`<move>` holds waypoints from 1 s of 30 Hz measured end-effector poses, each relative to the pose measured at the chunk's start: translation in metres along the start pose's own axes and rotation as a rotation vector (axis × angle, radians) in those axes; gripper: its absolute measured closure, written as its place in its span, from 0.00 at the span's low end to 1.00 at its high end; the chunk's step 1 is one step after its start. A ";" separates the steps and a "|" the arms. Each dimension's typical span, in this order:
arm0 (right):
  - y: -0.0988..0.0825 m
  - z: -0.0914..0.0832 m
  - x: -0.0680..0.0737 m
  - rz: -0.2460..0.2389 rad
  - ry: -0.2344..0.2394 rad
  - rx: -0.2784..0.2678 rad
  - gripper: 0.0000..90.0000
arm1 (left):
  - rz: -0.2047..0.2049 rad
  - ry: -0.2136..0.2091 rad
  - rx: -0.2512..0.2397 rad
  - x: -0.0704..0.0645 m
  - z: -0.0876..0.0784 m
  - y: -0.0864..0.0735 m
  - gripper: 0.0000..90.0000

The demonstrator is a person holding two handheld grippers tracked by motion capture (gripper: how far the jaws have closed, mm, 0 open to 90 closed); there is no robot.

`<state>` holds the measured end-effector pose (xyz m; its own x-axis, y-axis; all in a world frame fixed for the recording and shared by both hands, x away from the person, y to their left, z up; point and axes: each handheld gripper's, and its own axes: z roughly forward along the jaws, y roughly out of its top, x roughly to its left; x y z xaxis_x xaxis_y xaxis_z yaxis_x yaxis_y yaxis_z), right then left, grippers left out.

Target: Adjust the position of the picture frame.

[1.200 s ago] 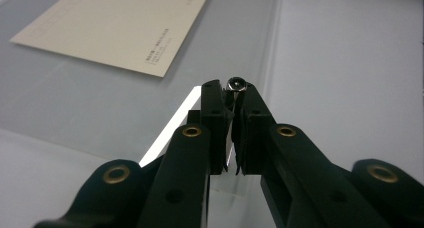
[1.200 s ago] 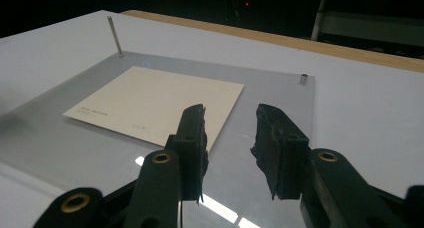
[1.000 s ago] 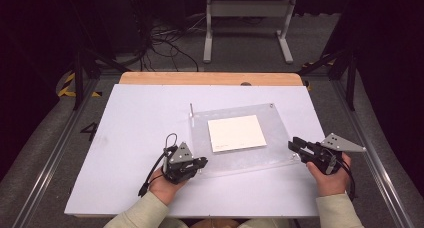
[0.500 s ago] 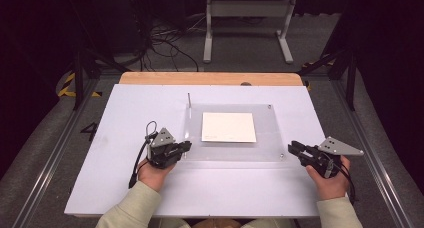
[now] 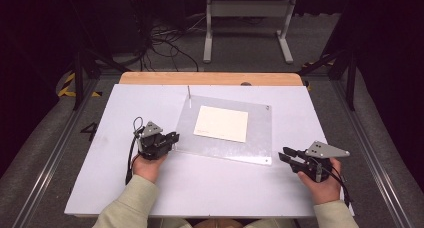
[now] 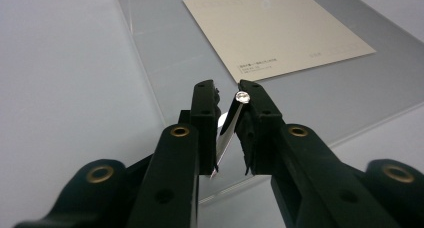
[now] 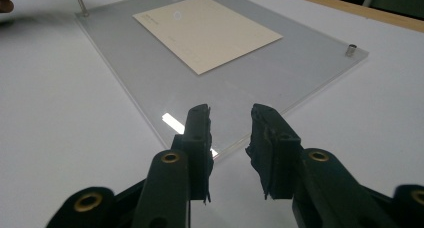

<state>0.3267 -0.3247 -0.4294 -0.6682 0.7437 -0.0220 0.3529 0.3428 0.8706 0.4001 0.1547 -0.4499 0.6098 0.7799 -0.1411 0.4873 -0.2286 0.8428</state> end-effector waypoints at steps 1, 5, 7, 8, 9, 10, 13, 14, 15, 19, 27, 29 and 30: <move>0.000 0.002 0.001 -0.004 0.002 0.006 0.74 | 0.004 -0.004 -0.010 -0.001 -0.002 0.000 0.83; 0.002 0.008 0.002 -0.023 0.021 0.024 0.73 | 0.030 0.006 -0.026 -0.003 -0.010 0.001 0.65; 0.003 0.012 0.003 -0.026 0.030 0.037 0.73 | 0.054 0.021 -0.019 -0.006 -0.014 0.001 0.57; 0.003 0.014 0.003 -0.026 0.039 0.042 0.73 | 0.072 0.036 -0.016 -0.007 -0.017 0.001 0.52; 0.003 0.017 0.003 -0.028 0.043 0.054 0.73 | 0.084 0.041 -0.015 -0.008 -0.020 0.000 0.48; 0.003 0.019 0.003 -0.032 0.050 0.062 0.73 | 0.105 0.054 -0.014 -0.010 -0.024 0.000 0.47; 0.005 0.027 0.007 -0.051 0.074 0.086 0.75 | 0.141 0.064 -0.018 -0.013 -0.033 -0.001 0.45; 0.005 0.029 0.008 -0.058 0.080 0.092 0.76 | 0.155 0.061 -0.018 -0.013 -0.036 -0.002 0.45; 0.006 0.032 0.009 -0.063 0.089 0.101 0.76 | 0.164 0.060 -0.020 -0.015 -0.039 -0.003 0.45; 0.004 0.043 0.009 -0.070 0.106 0.154 0.77 | 0.186 0.049 -0.016 -0.018 -0.045 -0.005 0.44; 0.002 0.050 0.009 -0.070 0.108 0.189 0.89 | 0.196 0.046 0.002 -0.015 -0.052 -0.008 0.43; 0.001 0.050 0.008 -0.050 0.099 0.185 0.92 | 0.194 0.046 0.002 -0.014 -0.054 -0.009 0.43; 0.001 0.050 0.009 -0.039 0.097 0.182 0.92 | 0.192 0.044 0.002 -0.014 -0.054 -0.009 0.43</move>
<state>0.3534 -0.2894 -0.4532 -0.7403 0.6722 0.0012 0.4322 0.4746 0.7668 0.3533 0.1774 -0.4275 0.6639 0.7464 0.0452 0.3660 -0.3770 0.8508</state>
